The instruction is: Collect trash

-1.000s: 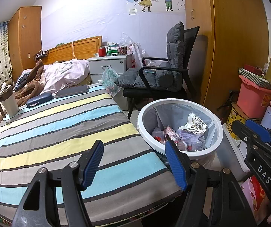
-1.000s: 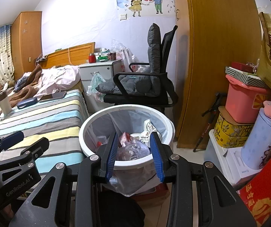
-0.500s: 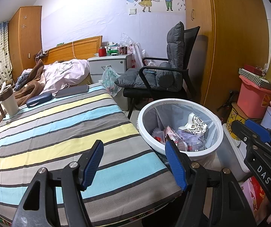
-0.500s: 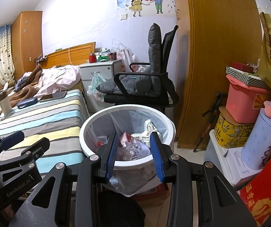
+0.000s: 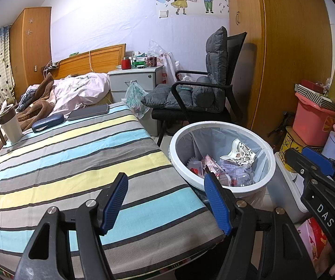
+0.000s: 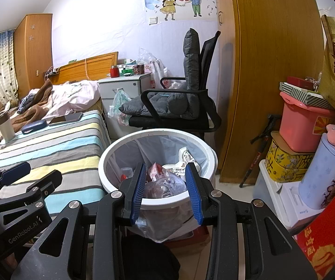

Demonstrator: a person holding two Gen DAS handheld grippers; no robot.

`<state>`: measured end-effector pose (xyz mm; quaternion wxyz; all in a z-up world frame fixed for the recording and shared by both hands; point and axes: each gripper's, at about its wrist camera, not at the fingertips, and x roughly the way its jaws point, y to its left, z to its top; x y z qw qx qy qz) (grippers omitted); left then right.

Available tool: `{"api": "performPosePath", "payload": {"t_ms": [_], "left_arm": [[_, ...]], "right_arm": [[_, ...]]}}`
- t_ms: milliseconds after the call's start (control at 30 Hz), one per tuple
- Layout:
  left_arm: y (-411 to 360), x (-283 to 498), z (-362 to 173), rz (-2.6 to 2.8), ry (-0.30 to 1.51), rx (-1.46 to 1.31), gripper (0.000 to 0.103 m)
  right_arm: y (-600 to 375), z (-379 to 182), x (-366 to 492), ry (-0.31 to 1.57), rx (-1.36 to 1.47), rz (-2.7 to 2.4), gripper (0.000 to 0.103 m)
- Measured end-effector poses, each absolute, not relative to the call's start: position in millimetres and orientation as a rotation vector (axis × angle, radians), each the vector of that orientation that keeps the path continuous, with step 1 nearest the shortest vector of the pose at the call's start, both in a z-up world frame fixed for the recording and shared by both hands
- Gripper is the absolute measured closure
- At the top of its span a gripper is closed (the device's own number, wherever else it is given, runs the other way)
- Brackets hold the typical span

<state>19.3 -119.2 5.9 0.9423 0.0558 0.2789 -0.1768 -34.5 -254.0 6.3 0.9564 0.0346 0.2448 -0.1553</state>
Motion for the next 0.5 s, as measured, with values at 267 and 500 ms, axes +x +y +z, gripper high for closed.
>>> {"api": "performPosePath", "payload": {"t_ms": [267,500], "left_arm": [[-122.8,18.3,5.5,-0.369,0.569,0.108,0.033],[-123.2,17.5,5.9,-0.367,0.574,0.104,0.033]], "right_arm": [[-254.1,6.4,-34.4,0.497,0.07,-0.316,0.066],[-252.3,6.6,-34.7,0.498,0.071,-0.315,0.066]]}}
